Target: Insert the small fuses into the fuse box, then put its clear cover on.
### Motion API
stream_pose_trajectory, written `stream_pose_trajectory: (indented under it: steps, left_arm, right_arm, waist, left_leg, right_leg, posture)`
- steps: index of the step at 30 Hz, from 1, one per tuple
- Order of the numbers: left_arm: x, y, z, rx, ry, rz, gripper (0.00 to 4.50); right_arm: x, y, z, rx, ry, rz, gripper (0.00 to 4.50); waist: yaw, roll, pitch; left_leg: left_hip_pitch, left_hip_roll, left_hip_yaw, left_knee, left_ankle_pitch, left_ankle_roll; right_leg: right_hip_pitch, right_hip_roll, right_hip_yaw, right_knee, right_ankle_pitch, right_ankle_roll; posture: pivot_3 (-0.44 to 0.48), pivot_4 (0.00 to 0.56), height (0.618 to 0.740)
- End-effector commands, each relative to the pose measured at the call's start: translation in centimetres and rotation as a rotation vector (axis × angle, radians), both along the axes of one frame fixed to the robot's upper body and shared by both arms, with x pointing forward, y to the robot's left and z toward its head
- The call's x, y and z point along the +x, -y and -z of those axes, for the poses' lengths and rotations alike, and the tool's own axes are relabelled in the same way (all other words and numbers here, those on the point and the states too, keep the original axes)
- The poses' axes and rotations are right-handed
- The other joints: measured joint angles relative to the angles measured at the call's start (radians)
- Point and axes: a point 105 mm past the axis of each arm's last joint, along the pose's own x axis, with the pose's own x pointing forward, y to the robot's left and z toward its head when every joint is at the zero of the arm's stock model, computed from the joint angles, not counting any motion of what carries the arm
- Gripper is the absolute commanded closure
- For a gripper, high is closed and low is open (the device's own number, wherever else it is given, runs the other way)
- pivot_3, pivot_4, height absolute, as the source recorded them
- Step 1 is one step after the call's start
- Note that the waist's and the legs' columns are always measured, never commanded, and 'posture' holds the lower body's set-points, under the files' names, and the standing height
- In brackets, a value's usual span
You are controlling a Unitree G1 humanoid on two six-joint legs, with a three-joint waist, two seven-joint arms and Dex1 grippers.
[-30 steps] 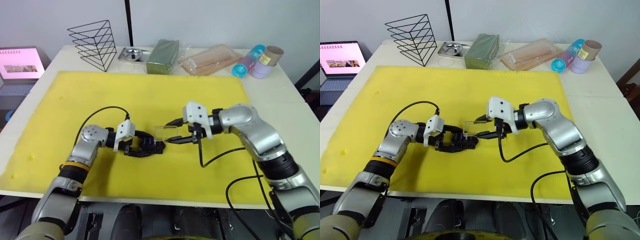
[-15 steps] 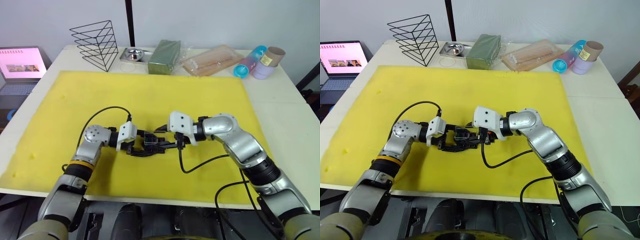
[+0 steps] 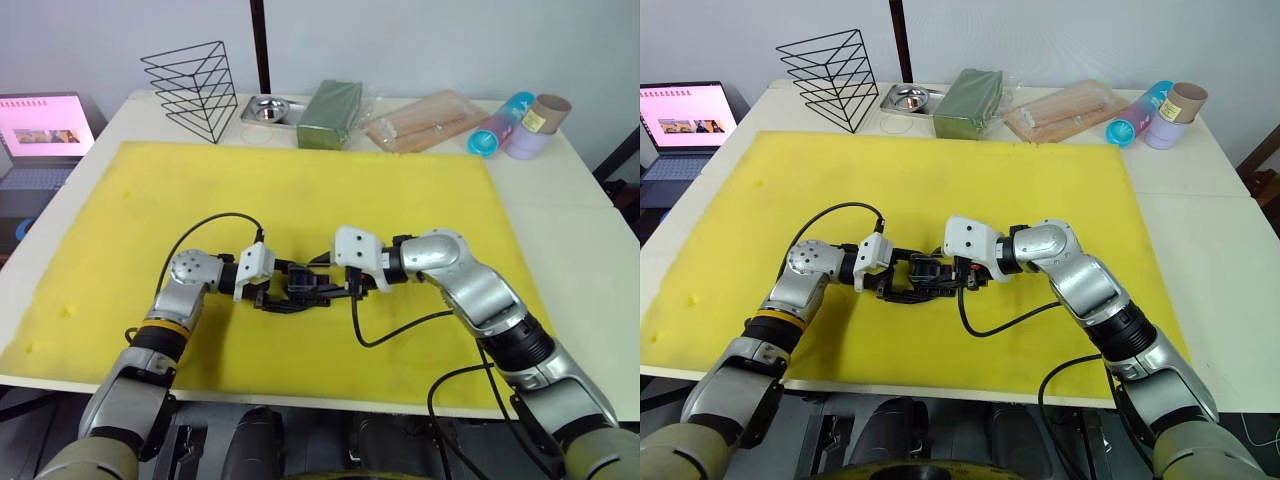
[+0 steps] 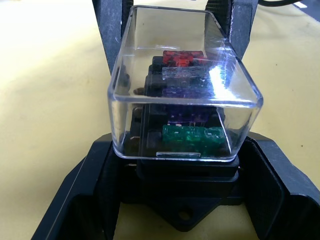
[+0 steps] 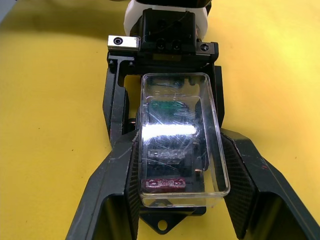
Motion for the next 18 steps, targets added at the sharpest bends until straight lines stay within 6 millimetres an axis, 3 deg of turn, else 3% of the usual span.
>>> stream_pose_trajectory:
  steps: [1,18]
  left_arm:
    - [0.14,0.16,0.06,-0.008,-0.009,-0.011,1.68]
    - [-0.07,0.16,0.17,-0.009,-0.013,-0.01,1.68]
  right_arm:
    - [-0.25,0.12,0.02,-0.015,0.0,0.006,2.69]
    - [-0.6,0.29,0.25,-0.024,-0.076,0.025,2.69]
  waist:
    - [0.001,0.0,0.0]
    - [0.006,0.0,0.0]
  left_leg:
    - [0.0,0.0,0.0,0.0,0.0,0.0]
    - [0.0,0.0,0.0,0.0,0.0,0.0]
  right_leg:
    - [0.0,0.0,0.0,0.0,0.0,0.0]
    - [0.0,0.0,0.0,0.0,0.0,0.0]
  posture:
    - [0.0,0.15,0.74]
    - [0.0,0.15,0.74]
